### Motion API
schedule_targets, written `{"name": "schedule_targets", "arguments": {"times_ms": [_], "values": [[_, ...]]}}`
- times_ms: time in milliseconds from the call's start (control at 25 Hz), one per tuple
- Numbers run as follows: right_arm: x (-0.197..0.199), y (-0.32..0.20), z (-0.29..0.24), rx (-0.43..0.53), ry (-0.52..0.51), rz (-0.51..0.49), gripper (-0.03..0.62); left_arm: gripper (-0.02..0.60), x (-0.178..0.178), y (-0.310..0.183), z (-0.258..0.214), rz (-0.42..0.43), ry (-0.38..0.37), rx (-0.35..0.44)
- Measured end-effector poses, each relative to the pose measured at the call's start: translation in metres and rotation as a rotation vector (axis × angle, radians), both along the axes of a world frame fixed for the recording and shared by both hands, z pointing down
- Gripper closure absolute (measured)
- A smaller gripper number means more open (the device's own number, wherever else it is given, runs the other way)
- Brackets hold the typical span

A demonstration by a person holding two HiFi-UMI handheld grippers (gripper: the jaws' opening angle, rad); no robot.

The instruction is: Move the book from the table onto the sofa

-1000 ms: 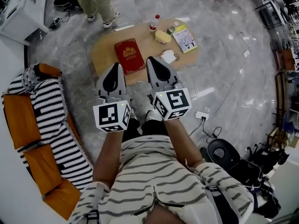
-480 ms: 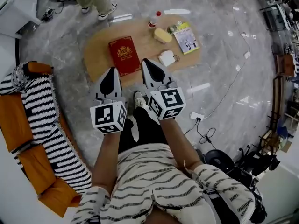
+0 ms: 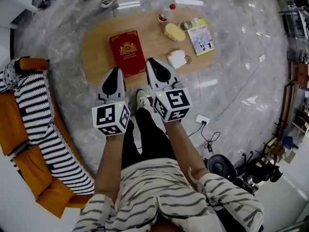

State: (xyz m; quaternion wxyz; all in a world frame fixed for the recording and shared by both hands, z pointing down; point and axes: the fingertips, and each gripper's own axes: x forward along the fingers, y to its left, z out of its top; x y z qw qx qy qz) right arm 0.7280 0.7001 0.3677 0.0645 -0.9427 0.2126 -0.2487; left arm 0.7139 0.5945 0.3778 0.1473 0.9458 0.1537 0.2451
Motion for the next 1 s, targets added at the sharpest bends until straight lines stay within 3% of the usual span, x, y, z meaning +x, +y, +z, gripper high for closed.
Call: {"name": "schedule_targets", "arguments": {"times_ms": [240, 1000], "values": [[0.007, 0.010, 0.049, 0.007, -0.069, -0.007, 0.545, 0.574, 0.007, 0.006, 0.047, -0.021, -0.065, -0.022], [0.026, 0.012, 0.187, 0.031, -0.269, -0.025, 0.428, 0.442, 0.021, 0.007, 0.177, -0.041, -0.253, -0.104]]}}
